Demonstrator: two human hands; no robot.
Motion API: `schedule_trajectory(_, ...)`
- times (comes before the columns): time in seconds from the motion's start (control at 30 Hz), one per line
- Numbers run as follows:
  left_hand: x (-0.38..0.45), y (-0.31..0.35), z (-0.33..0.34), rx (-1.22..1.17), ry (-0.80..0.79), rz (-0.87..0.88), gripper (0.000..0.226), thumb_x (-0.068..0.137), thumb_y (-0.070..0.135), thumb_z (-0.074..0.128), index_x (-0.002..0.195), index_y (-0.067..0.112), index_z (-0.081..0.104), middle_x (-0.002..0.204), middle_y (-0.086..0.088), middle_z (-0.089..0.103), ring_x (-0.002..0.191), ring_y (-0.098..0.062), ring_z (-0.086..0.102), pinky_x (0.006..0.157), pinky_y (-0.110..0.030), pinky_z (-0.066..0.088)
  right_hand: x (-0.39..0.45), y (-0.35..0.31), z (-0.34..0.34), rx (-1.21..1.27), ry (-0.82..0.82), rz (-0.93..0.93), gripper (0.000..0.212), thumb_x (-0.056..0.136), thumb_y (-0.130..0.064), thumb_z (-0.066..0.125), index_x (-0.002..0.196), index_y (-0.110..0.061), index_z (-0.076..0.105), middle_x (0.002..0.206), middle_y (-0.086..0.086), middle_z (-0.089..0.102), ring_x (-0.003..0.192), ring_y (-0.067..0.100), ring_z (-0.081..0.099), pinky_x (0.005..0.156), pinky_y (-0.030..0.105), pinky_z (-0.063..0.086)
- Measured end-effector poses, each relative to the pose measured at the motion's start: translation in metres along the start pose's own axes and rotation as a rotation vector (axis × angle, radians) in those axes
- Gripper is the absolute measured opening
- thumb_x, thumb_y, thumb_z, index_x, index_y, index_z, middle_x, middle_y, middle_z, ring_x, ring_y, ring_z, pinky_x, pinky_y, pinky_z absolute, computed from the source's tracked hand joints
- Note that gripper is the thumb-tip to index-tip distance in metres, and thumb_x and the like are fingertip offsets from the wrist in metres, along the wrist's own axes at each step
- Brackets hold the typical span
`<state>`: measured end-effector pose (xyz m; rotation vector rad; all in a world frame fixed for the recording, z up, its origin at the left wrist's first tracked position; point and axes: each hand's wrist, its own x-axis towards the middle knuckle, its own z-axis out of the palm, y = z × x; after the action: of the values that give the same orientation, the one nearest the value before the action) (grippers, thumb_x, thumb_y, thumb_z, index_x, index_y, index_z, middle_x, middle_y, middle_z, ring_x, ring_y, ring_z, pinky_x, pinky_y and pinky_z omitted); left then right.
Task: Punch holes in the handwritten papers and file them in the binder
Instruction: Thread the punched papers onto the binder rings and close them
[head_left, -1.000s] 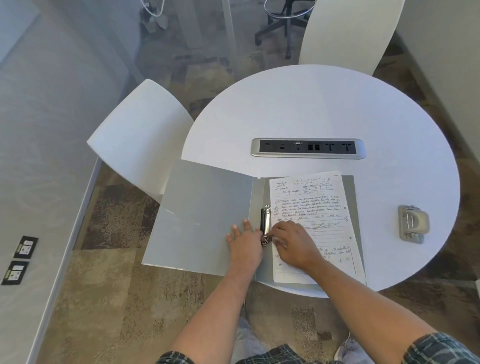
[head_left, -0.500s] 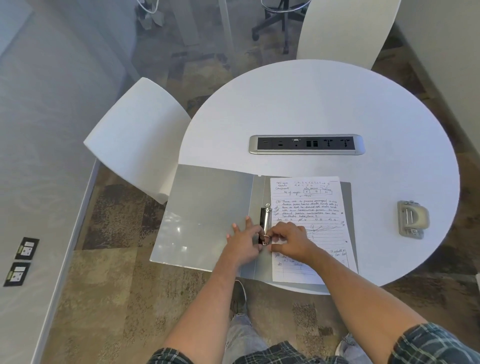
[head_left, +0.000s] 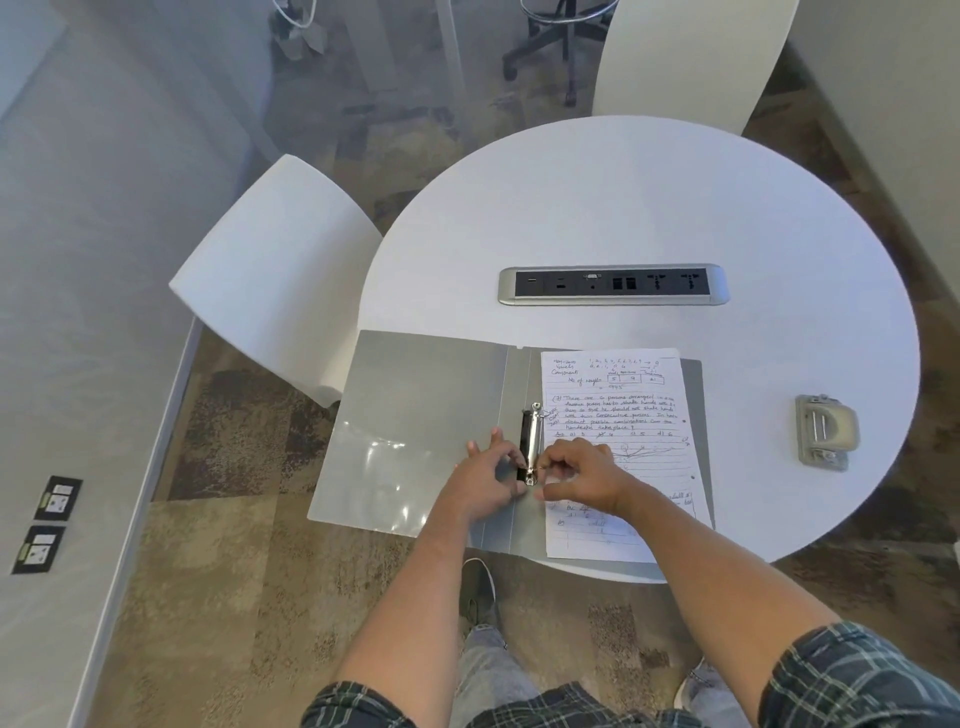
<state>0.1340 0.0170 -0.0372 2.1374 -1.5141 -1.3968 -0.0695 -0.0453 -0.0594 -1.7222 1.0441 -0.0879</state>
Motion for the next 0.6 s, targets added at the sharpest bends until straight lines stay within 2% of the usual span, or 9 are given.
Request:
schedule_trajectory(0.07, 0.000, -0.004, 0.005, 0.091, 0.012, 0.012, 0.041, 0.085, 0.028, 0.079, 0.117, 0.030, 0.054, 0.171, 0.009, 0.013, 0.158, -0.034, 0.003, 0.123, -0.056, 0.022, -0.004, -0.002, -0.006, 0.089, -0.038, 0.009, 0.025, 0.080, -0.041, 0.086, 0.096, -0.030, 0.071, 0.084, -0.007, 0.063, 0.079, 0.006, 0.056, 0.094, 0.038, 0.039)
schedule_trajectory(0.13, -0.001, -0.006, 0.014, 0.169, 0.030, 0.022, 0.059, 0.078, 0.036, 0.085, 0.124, 0.031, 0.049, 0.171, 0.006, 0.013, 0.158, -0.033, 0.007, 0.125, -0.061, 0.014, -0.009, -0.001, -0.014, 0.186, 0.058, 0.040, 0.031, 0.083, -0.034, 0.086, 0.110, -0.034, 0.068, 0.098, -0.005, 0.069, 0.085, 0.008, 0.062, 0.086, 0.030, 0.050)
schedule_trajectory(0.2, -0.001, -0.005, 0.024, 0.215, 0.073, 0.015, 0.072, 0.075, 0.041, 0.087, 0.132, 0.031, 0.044, 0.170, 0.004, 0.011, 0.158, -0.033, 0.003, 0.125, -0.062, 0.005, -0.016, 0.004, -0.023, 0.179, 0.350, 0.111, 0.037, 0.084, -0.024, 0.086, 0.114, -0.029, 0.066, 0.104, -0.003, 0.065, 0.090, 0.013, 0.064, 0.083, 0.028, 0.053)
schedule_trajectory(0.23, 0.000, -0.003, 0.028, 0.231, 0.094, 0.007, 0.076, 0.075, 0.041, 0.087, 0.135, 0.030, 0.042, 0.171, 0.003, 0.009, 0.158, -0.034, -0.002, 0.125, -0.062, 0.002, -0.020, 0.009, -0.027, 0.108, 0.520, 0.160, 0.039, 0.083, -0.022, 0.086, 0.116, -0.025, 0.065, 0.108, -0.003, 0.063, 0.095, 0.017, 0.064, 0.086, 0.031, 0.054)
schedule_trajectory(0.3, 0.002, 0.001, 0.033, 0.273, 0.118, -0.009, 0.081, 0.077, 0.038, 0.086, 0.142, 0.027, 0.039, 0.172, 0.002, 0.005, 0.157, -0.037, -0.007, 0.124, -0.062, -0.001, -0.030, 0.018, -0.036, -0.098, 0.770, 0.309, 0.048, 0.081, -0.031, 0.086, 0.122, -0.020, 0.064, 0.120, 0.001, 0.060, 0.111, 0.023, 0.059, 0.098, 0.040, 0.051)
schedule_trajectory(0.33, 0.002, 0.004, 0.036, 0.296, 0.122, -0.018, 0.084, 0.078, 0.036, 0.086, 0.145, 0.025, 0.036, 0.172, 0.001, 0.003, 0.157, -0.039, -0.008, 0.123, -0.063, -0.002, -0.036, 0.022, -0.040, -0.192, 0.819, 0.402, 0.056, 0.080, -0.040, 0.086, 0.126, -0.019, 0.062, 0.126, 0.004, 0.059, 0.118, 0.027, 0.056, 0.103, 0.044, 0.047)
schedule_trajectory(0.47, 0.001, 0.010, 0.041, 0.351, 0.126, -0.060, 0.093, 0.081, 0.033, 0.083, 0.154, 0.026, 0.025, 0.173, -0.001, -0.003, 0.156, -0.041, -0.012, 0.122, -0.064, -0.004, -0.050, 0.029, -0.043, -0.351, 0.728, 0.631, 0.086, 0.075, -0.063, 0.082, 0.137, -0.011, 0.054, 0.133, 0.012, 0.058, 0.123, 0.033, 0.054, 0.101, 0.046, 0.046)
schedule_trajectory(0.6, 0.003, 0.012, 0.042, 0.356, 0.122, -0.076, 0.094, 0.081, 0.033, 0.083, 0.154, 0.027, 0.024, 0.172, 0.000, -0.004, 0.156, -0.041, -0.013, 0.122, -0.064, -0.004, -0.054, 0.026, -0.040, -0.353, 0.704, 0.717, 0.093, 0.072, -0.067, 0.082, 0.133, -0.004, 0.051, 0.129, 0.016, 0.058, 0.120, 0.035, 0.056, 0.098, 0.044, 0.049)
